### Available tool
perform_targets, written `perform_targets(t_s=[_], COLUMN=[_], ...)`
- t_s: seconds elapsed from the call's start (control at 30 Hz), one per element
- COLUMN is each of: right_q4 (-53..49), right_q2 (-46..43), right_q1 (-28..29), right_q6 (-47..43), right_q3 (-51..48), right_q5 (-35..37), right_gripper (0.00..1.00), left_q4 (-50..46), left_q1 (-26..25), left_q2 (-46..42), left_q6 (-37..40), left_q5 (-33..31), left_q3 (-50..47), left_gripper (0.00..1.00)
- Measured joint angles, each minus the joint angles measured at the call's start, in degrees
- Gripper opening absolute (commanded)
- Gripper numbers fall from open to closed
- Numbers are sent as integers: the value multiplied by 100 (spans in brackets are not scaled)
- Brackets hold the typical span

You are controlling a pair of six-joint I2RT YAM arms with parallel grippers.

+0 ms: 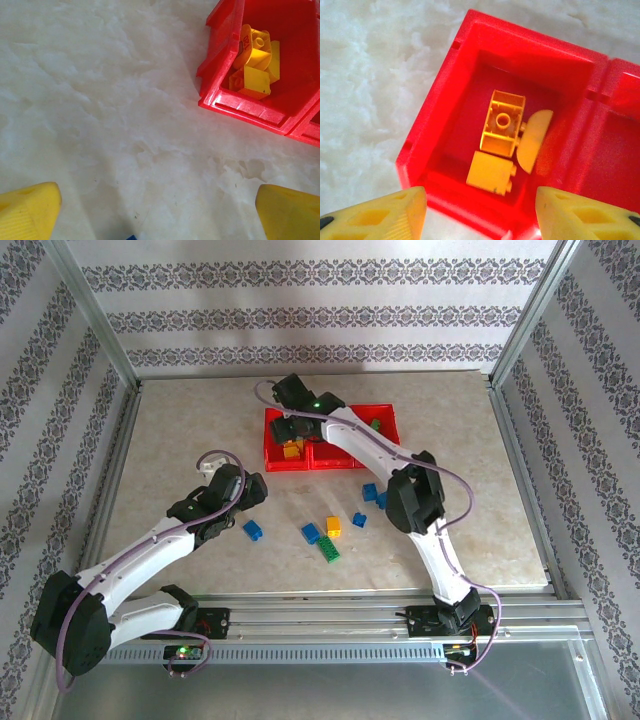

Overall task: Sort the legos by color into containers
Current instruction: Place the lego in the container, then pick up the lego from the middle-right of the table.

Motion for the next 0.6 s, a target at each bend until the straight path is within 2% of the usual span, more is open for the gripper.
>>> perform_targets(t_s=[0.3,0.6], right_q4=[308,232], right_q2=[-2529,-4218], right_q1=[-372,-1093], right_q6=[876,1641], right_q3=[-2841,-5405], right_q5=[37,144], right_gripper=[62,62], left_q4=[4,55], left_q1=[0,70], left_q2=[-44,35], left_q6=[74,175], left_q5=[17,83], left_q3=[0,0], left_gripper=[100,100])
